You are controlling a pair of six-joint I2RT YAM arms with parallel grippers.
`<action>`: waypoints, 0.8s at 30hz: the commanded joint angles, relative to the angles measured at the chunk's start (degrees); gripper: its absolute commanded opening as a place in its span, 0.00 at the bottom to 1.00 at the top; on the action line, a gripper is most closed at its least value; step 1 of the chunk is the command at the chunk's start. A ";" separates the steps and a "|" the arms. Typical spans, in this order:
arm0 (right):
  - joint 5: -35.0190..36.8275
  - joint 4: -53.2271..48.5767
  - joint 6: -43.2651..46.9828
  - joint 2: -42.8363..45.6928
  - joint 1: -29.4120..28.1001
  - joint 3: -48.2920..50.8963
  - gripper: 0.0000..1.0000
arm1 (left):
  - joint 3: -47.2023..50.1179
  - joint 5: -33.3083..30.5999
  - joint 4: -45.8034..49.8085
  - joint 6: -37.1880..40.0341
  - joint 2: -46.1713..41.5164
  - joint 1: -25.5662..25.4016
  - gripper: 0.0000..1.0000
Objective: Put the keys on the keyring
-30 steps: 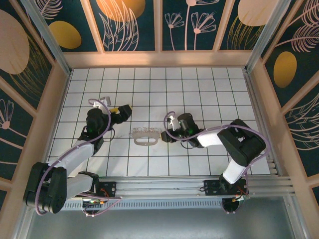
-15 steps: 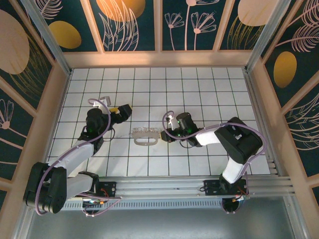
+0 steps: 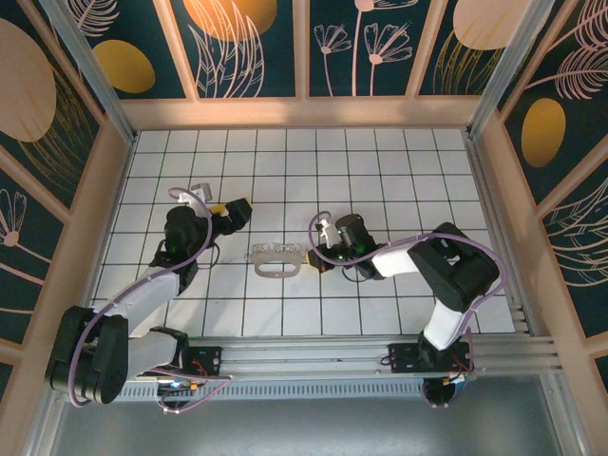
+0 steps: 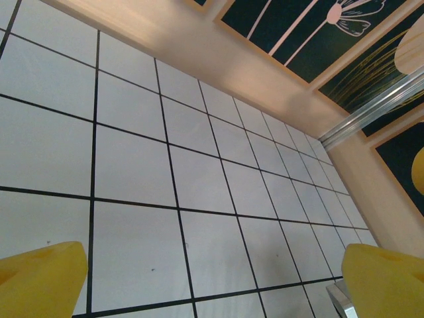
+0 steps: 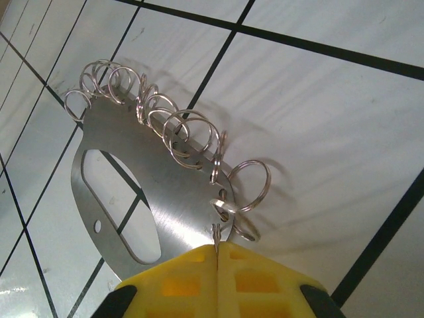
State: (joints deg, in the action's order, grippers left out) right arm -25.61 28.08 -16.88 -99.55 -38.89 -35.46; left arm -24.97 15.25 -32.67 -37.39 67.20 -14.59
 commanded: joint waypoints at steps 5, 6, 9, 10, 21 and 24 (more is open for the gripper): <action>-1.10 -2.06 2.10 0.91 -0.38 -2.76 0.00 | -0.52 1.35 -2.40 -0.16 0.52 -0.41 0.99; -1.11 -2.59 2.65 1.53 -0.39 -3.01 0.00 | -0.64 1.54 -2.50 -0.29 0.52 -0.37 0.99; -1.51 -4.51 4.94 4.27 -0.33 -3.84 0.00 | -1.24 2.44 -2.41 -0.31 0.56 -0.39 0.99; -1.70 -5.04 5.80 5.19 -0.39 -4.15 0.00 | -1.51 3.01 -2.49 -0.40 0.54 -0.40 0.99; -4.32 -5.57 12.73 18.81 -0.22 -7.39 0.00 | -4.73 10.71 -2.80 0.76 -0.49 -0.36 0.92; -4.52 -3.70 12.80 21.06 0.05 -8.54 0.00 | -4.83 13.64 -4.76 -0.18 -0.43 -0.44 0.87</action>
State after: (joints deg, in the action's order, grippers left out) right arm -28.62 22.09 -6.22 -81.34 -38.89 -41.69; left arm -28.18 24.36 -33.98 -37.41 67.44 -14.61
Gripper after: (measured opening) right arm 0.046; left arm 0.874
